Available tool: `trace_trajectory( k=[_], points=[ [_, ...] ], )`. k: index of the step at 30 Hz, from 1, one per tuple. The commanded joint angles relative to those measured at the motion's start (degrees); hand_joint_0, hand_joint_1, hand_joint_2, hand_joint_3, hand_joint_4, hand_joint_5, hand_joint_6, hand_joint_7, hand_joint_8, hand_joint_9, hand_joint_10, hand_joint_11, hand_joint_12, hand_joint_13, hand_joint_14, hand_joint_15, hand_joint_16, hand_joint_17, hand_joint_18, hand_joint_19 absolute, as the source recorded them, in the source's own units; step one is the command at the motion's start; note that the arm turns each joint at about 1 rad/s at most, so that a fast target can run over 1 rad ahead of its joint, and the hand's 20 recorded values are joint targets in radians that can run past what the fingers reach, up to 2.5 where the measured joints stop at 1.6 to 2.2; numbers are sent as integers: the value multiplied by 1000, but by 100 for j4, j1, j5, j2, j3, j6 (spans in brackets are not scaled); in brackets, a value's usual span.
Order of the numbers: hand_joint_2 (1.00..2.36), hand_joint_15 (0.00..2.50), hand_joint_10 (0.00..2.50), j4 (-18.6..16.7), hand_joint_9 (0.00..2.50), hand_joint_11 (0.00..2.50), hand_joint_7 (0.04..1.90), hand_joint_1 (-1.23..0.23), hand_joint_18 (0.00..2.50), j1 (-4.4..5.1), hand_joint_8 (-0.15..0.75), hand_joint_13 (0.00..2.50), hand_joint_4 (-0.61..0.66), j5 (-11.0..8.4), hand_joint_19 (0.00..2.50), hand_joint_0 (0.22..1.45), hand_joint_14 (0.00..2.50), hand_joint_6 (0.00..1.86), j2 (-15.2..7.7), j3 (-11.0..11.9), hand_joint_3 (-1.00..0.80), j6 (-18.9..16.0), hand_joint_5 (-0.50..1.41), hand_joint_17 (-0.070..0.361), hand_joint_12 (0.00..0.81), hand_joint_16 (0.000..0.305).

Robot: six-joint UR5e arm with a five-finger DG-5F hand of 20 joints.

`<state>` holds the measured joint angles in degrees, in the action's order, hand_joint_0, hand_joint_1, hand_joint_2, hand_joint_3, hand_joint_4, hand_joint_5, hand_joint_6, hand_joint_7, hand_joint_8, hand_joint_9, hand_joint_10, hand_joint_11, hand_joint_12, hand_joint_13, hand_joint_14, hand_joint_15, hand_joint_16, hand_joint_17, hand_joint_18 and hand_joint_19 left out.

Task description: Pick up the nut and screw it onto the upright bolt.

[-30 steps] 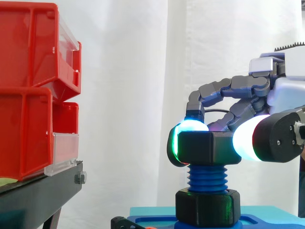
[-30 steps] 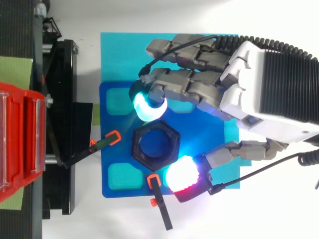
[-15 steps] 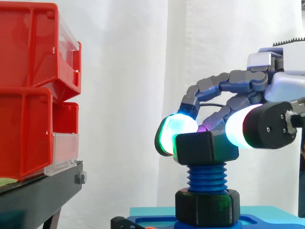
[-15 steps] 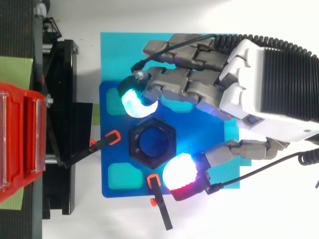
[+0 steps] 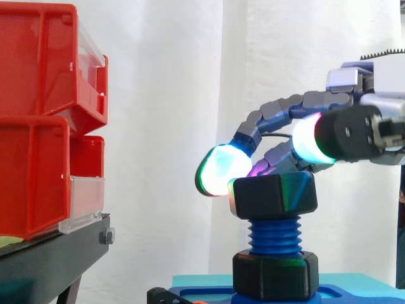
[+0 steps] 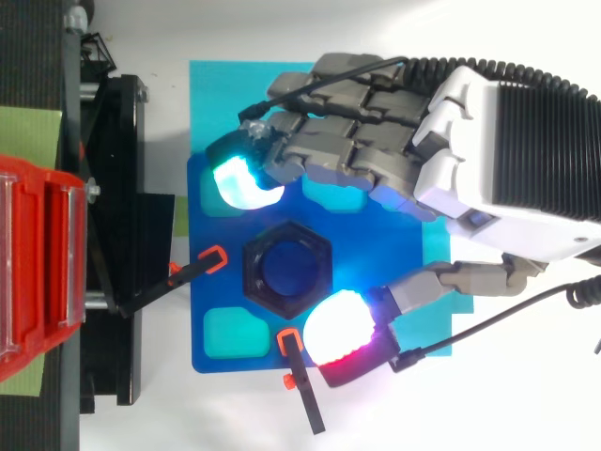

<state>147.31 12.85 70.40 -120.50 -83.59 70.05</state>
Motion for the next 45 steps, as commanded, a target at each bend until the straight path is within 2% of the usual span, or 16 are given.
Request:
trace_trajectory(
  k=[1,2,5,10,16,21,29,33,45],
  points=[
    [1000,0,0,34,409,0,650,-331,328,-11,301,427,186,26,0,414,0,501,0,106,-500,0,-230,119,379,53],
    [1000,0,0,78,395,0,632,-287,287,-28,296,382,181,123,0,415,0,501,0,230,-500,9,-230,119,380,53],
    [1000,0,0,140,362,0,608,-180,167,-46,281,313,161,202,0,422,0,501,-9,309,-500,26,-230,117,385,52],
    [1000,0,0,17,309,0,601,-71,29,-46,263,224,138,281,0,437,0,501,-9,317,-500,123,-224,113,379,50],
    [1000,0,0,-63,284,0,613,18,0,24,250,184,142,273,0,458,0,501,-9,309,-500,255,-211,109,377,49],
    [1000,0,0,-71,282,0,636,8,0,86,250,176,155,281,0,465,0,501,-9,309,-500,308,-203,107,374,48],
    [1000,0,0,-45,291,0,691,-180,0,95,260,202,171,334,0,462,0,502,-9,309,-500,308,-202,108,377,48],
    [1000,0,0,-45,292,0,694,-185,0,86,262,205,175,396,0,461,0,502,-9,309,-500,308,-202,109,378,48],
    [1000,0,0,-80,303,0,711,-176,28,103,267,234,188,396,0,463,0,502,-9,309,-500,316,-197,109,379,48]
  ],
)
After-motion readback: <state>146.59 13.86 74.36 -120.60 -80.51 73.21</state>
